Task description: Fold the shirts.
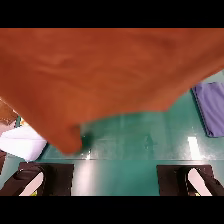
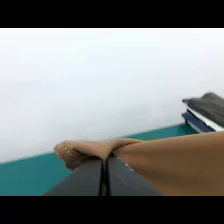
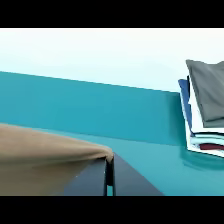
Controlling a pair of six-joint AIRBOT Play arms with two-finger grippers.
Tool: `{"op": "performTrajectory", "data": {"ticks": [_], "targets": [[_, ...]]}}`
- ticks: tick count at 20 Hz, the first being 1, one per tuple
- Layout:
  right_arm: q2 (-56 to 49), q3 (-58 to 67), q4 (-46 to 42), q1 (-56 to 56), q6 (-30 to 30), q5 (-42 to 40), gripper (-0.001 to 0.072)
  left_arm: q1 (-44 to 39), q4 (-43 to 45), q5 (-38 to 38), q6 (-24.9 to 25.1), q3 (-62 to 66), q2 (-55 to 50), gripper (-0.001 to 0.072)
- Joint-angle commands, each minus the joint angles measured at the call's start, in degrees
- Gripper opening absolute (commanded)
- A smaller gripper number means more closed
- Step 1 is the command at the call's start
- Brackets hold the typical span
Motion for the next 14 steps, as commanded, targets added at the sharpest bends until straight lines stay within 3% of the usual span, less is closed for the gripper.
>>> {"op": "performTrajectory", "data": {"ticks": [1,6,10,14], "targets": [[-8.2,6.0,-3.6,4.6,2.4,3.7,0.0015,0.0,-0.9,-3.4,-0.2,-9.0,-2.6,0.0022],[-24.0,-2.0,-26.4,19.1,4.9,6.3,0.0015,-4.9,-0.9,-2.4,0.7,-29.7,-15.3,0.0022],[-37.0,-8.0,-26.3,21.5,5.4,1.2,0.0015,-5.8,0.0,8.9,2.6,-33.6,-30.3,0.0024],[-45.9,-3.1,-24.2,21.5,5.6,0.7,0.0016,-5.8,0.1,21.0,2.5,-33.6,-37.9,0.0024]]}}
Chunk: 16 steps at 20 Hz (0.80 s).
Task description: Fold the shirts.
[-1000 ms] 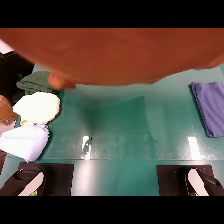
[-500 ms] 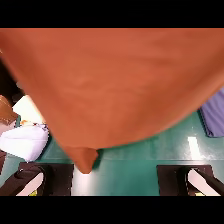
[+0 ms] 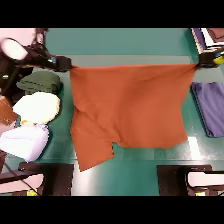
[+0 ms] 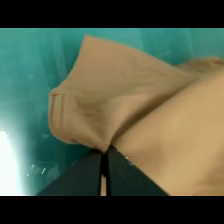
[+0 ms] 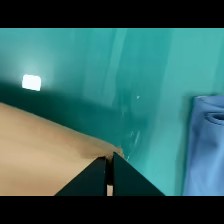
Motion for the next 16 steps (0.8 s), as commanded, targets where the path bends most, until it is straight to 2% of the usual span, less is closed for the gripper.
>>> {"op": "performTrajectory", "data": {"ticks": [1,3,4,5,6,9,11,13,16], "targets": [[-8.0,4.2,0.0,0.8,0.4,-1.0,0.0017,-0.2,0.5,10.6,0.2,-1.0,-6.4,0.0024],[-10.3,8.5,0.0,0.8,1.2,-1.0,0.0018,0.7,0.6,11.6,-0.5,-0.3,-6.5,0.0052],[-11.0,10.3,0.1,0.7,1.8,-0.9,0.0025,1.7,0.6,11.3,-1.4,0.4,-6.5,0.0277],[-11.5,11.8,1.2,0.3,1.8,-0.5,0.0181,3.2,0.6,10.1,-3.6,1.4,-6.5,0.0452],[-11.3,12.2,4.0,-0.3,1.8,-0.2,0.0362,5.0,0.4,6.8,-5.4,2.7,-6.5,0.0457],[-7.5,7.8,13.2,-2.8,1.8,0.7,0.0367,10.0,-0.3,-7.6,-4.6,4.6,-5.1,0.0457],[-2.6,0.5,15.7,-5.1,0.9,0.8,0.0367,11.8,0.0,-15.5,-2.0,2.4,-2.9,0.0457],[3.3,-8.5,16.6,-7.1,-0.2,0.8,0.0367,12.2,0.2,-17.5,-1.7,-4.8,1.3,0.0456],[12.5,-21.7,16.5,-9.1,-1.3,0.5,0.0367,12.1,-0.7,-16.4,-1.8,-20.8,9.5,0.0456]]}}
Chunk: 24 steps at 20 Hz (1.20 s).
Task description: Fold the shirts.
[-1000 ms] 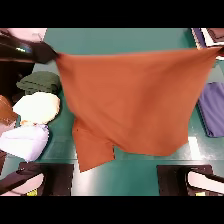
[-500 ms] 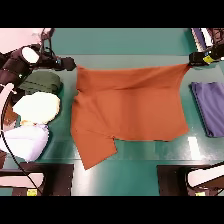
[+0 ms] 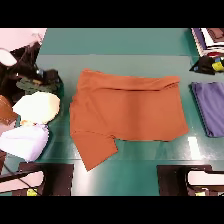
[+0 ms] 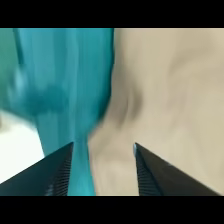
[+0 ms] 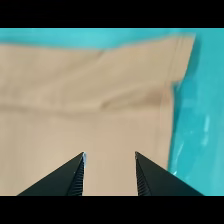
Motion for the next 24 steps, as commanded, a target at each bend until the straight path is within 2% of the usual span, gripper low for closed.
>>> {"op": "performTrajectory", "data": {"ticks": [1,5,6,7,11,14,17,19,21,24], "targets": [[9.7,-14.0,1.7,-2.1,-1.6,-0.2,0.0367,0.7,-1.6,-2.7,0.4,-16.6,8.7,0.0456],[17.1,-23.0,1.8,-2.1,-2.2,-3.1,0.0367,0.7,-6.1,-1.6,0.5,-32.8,15.8,0.0455],[18.3,-24.3,1.8,-2.1,-2.2,-3.8,0.0367,0.7,-6.8,-1.3,0.6,-35.3,16.6,0.0382],[19.4,-25.3,1.7,-2.1,-2.2,-4.6,0.0367,0.7,-7.2,-1.3,0.6,-37.3,17.1,0.0365],[20.9,-26.7,1.7,-2.1,-2.3,-5.1,0.0366,0.4,-10.1,-1.2,2.1,-40.7,17.5,0.0367],[20.9,-26.7,1.8,-2.1,-2.3,-5.1,0.0367,-4.6,-9.9,1.9,2.5,-42.4,17.5,0.0368],[20.9,-26.7,1.8,-2.1,-2.3,-4.7,0.0367,-9.6,-8.7,6.9,-1.5,-43.2,17.4,0.0368],[20.9,-26.7,1.7,-2.1,-2.3,-3.3,0.0367,-10.0,-9.0,8.2,-2.8,-43.1,17.4,0.0355],[20.9,-26.8,0.3,-2.1,-2.8,-0.6,0.0366,-10.0,-8.9,8.1,-3.5,-42.3,17.4,0.0028],[20.9,-30.8,-3.3,-4.3,-2.4,3.8,0.0366,-10.0,-8.9,6.7,-3.5,-39.5,17.6,0.0023]]}}
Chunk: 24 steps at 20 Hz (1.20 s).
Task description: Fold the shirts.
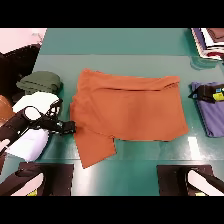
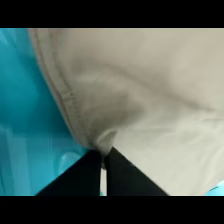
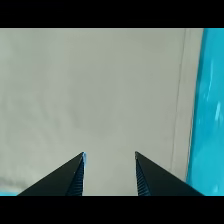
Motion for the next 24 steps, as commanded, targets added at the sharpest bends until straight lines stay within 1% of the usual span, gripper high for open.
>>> {"op": "performTrajectory", "data": {"ticks": [1,2,3,4,5,8,11,12,13,15,17,18,19,21,22,24], "targets": [[0.0,-5.6,-2.7,-3.3,0.5,5.5,0.0366,-0.4,-0.1,-1.3,-0.8,3.0,0.1,0.0023],[0.1,-9.3,-2.7,-5.5,1.0,6.7,0.0367,-0.4,-0.2,-1.7,-0.7,4.1,0.1,0.0023],[0.3,-13.4,-2.7,-7.7,1.0,7.0,0.0390,-0.4,-0.1,-2.0,-0.2,5.3,0.1,0.0023],[0.8,-17.1,-2.6,-9.6,1.0,6.8,0.0490,-0.4,-0.1,-2.0,-0.2,6.3,0.1,0.0023],[1.4,-20.6,-2.6,-11.2,1.0,6.6,0.0526,-0.4,-0.1,-1.9,-0.2,7.3,0.1,0.0023],[4.0,-29.7,-0.9,-13.2,1.2,2.1,0.0519,-0.4,-0.2,-1.3,-0.2,9.4,0.1,0.0023],[4.5,-35.2,2.4,-11.4,2.9,-3.6,0.0512,-0.4,-0.1,-1.3,0.2,9.6,0.1,0.0023],[4.0,-36.2,3.0,-9.9,3.4,-5.3,0.0496,-0.4,-0.1,-1.3,0.2,9.6,0.1,0.0023],[3.0,-36.6,3.5,-8.3,3.4,-6.7,0.0446,-0.4,-0.1,-1.3,0.2,9.6,0.1,0.0023],[0.6,-36.3,4.0,-4.2,3.4,-9.9,0.0413,-0.4,-0.1,-1.3,0.2,9.6,0.1,0.0023],[-1.2,-34.0,3.6,-0.5,3.3,-11.1,0.0064,-0.4,-0.1,-1.3,0.3,10.1,0.1,0.0022],[-1.2,-32.1,3.6,1.2,2.4,-11.0,0.0018,-0.4,0.2,-1.3,0.3,11.0,0.9,0.0021],[-0.2,-29.8,3.2,2.6,2.0,-10.7,0.0018,-0.4,1.1,-1.2,0.2,12.0,2.8,0.0021],[4.0,-23.9,2.5,4.0,2.0,-9.9,0.0018,-0.4,4.9,-2.1,-1.9,16.5,8.1,0.0021],[6.6,-20.0,2.1,4.1,2.0,-9.2,0.0018,-0.4,7.3,-3.3,-3.0,20.1,11.0,0.0021],[12.3,-10.6,1.7,3.9,2.0,-7.9,0.0018,-0.4,10.1,-5.6,-3.3,29.2,16.0,0.0022]]}}
